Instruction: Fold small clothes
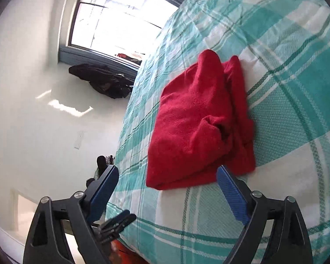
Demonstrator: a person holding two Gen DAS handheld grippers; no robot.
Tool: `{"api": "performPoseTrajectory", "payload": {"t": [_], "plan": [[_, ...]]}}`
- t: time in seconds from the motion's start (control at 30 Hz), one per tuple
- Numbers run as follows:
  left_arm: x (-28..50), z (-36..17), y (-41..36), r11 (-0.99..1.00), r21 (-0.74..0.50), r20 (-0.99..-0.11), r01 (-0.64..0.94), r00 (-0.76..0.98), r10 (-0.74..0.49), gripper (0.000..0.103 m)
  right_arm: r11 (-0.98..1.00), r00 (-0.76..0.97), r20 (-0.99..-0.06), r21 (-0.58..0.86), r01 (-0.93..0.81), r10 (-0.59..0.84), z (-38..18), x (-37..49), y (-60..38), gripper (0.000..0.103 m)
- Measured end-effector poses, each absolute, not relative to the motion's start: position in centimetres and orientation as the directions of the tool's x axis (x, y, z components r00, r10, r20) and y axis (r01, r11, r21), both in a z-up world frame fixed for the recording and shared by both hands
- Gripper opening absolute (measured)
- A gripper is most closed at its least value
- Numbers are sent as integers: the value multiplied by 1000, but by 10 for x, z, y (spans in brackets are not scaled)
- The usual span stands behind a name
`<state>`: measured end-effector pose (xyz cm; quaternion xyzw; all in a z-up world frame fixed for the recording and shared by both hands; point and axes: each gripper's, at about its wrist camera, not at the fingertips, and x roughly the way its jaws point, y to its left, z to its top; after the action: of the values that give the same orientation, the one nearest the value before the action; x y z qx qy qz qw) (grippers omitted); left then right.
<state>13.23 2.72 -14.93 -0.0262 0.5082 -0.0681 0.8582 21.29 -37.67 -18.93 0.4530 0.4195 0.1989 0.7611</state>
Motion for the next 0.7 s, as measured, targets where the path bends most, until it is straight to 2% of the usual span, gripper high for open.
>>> {"api": "performPoseTrajectory", "payload": {"t": [0.03, 0.1, 0.13, 0.2, 0.27, 0.37, 0.43, 0.5, 0.53, 0.57, 0.6, 0.63, 0.67, 0.7], "plan": [[129, -150, 27, 990, -109, -867, 91, 479, -139, 78, 497, 564, -477, 858, 131, 674, -200, 227, -376, 71], [123, -147, 28, 990, -100, -864, 98, 485, -136, 78, 523, 554, -546, 824, 218, 629, -215, 243, -378, 31], [121, -144, 27, 990, -100, -860, 104, 490, -139, 78, 552, 550, -579, 799, 237, 602, -214, 246, -379, 7], [118, -136, 25, 987, -105, -847, 122, 509, -153, 78, 579, 593, -556, 796, 178, 582, -192, 235, -381, 6], [125, -128, 14, 982, -114, -832, 153, 525, -179, 78, 666, 606, -593, 733, 136, 530, -175, 223, -380, 6], [152, -112, -22, 968, -126, -804, 215, 549, -227, 76, 732, 501, -701, 658, 177, 508, -205, 230, -374, 6], [174, -97, -51, 956, -132, -767, 260, 585, -265, 67, 706, 493, -693, 679, 200, 527, -221, 231, -376, 6], [196, -90, -81, 945, -109, -731, 310, 619, -287, 67, 691, 514, -668, 698, 185, 538, -218, 229, -376, 15], [208, -94, -96, 940, -85, -733, 330, 618, -283, 63, 689, 514, -661, 704, 172, 547, -214, 228, -377, 24], [220, -104, -108, 936, -49, -747, 348, 610, -266, 58, 695, 508, -662, 701, 160, 551, -210, 228, -379, 27], [230, -121, -120, 931, -6, -778, 366, 583, -234, 42, 716, 505, -676, 682, 151, 537, -202, 226, -383, 27], [238, -142, -129, 922, 26, -822, 386, 533, -200, 31, 747, 512, -693, 650, 139, 507, -191, 225, -388, 27], [238, -160, -135, 914, 62, -844, 400, 510, -166, 31, 781, 533, -705, 612, 122, 469, -176, 224, -393, 29], [232, -168, -138, 904, 109, -830, 414, 538, -147, 31, 808, 560, -705, 581, 102, 435, -160, 224, -399, 29]]}}
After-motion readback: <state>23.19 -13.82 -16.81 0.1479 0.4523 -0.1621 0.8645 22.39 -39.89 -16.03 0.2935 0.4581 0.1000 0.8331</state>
